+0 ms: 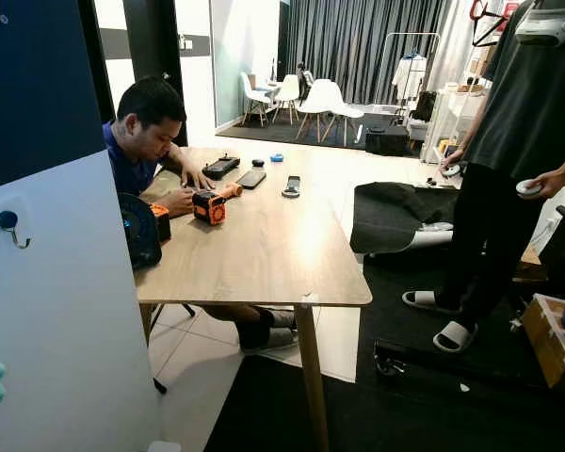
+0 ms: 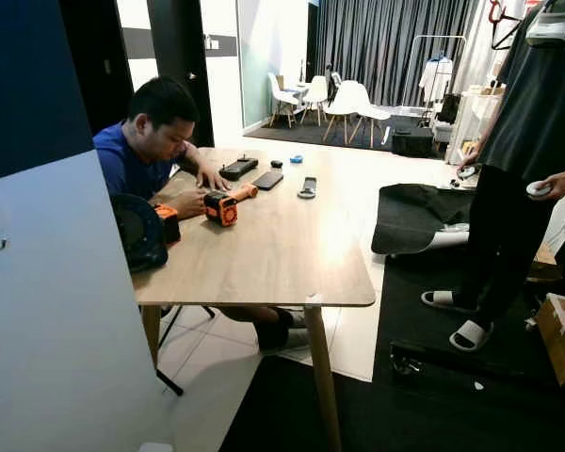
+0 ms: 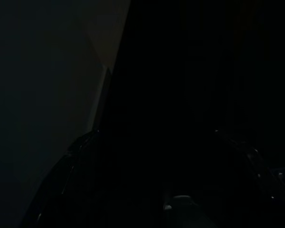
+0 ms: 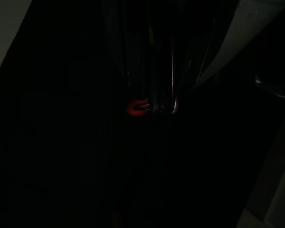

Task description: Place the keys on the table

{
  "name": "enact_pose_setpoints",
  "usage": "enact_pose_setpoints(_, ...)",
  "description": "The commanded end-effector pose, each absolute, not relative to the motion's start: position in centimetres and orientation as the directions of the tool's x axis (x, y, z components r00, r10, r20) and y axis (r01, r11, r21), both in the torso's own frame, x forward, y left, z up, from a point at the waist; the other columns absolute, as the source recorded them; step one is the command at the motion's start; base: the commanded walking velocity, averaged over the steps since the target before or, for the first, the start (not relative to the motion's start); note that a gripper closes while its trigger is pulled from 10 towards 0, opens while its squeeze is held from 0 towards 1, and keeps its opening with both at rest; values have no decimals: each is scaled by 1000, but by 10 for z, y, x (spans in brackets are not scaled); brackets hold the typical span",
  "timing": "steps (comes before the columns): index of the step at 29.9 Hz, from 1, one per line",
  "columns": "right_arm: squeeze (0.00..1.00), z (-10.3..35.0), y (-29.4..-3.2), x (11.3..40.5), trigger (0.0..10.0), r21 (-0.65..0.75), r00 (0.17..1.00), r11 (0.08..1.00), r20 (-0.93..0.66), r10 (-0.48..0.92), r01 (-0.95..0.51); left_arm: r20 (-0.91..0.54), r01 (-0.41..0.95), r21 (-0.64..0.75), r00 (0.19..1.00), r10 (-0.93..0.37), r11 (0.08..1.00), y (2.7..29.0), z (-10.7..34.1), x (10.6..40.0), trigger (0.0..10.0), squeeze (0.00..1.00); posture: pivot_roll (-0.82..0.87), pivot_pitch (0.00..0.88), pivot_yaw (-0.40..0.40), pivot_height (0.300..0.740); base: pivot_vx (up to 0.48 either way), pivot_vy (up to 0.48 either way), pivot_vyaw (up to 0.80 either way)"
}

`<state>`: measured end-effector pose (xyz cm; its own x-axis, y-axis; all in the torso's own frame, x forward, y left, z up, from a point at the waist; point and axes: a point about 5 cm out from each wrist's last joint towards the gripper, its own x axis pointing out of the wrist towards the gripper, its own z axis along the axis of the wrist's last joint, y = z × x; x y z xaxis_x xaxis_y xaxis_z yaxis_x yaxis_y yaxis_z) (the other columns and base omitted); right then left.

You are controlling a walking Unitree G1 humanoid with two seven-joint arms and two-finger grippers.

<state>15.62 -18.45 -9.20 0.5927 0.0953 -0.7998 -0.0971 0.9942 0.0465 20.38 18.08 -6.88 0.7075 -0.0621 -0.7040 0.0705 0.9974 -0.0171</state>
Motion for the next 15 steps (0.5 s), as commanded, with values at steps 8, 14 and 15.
enact_pose_setpoints(8, 0, -91, -185, 158, 10000, 38, 603, 994, -792, 93, -104, -691, 72, -42, 718, -81, 997, 176, -67, 208, 10000, 0, 66, 0, -8, 740, 277, 0, 0)
enact_pose_setpoints(14, 0, -91, -184, 159, 10000, 37, 603, 994, -792, 95, -108, -686, 69, -50, 722, -85, 996, 175, -66, 209, 10000, 0, 66, 0, -8, 740, 273, 0, 0)
enact_pose_setpoints(15, 0, -91, -184, 159, 10000, 37, 603, 994, -792, 95, -108, -686, 69, -50, 722, -85, 996, 175, -66, 209, 10000, 0, 66, 0, -8, 740, 251, 0, 0)
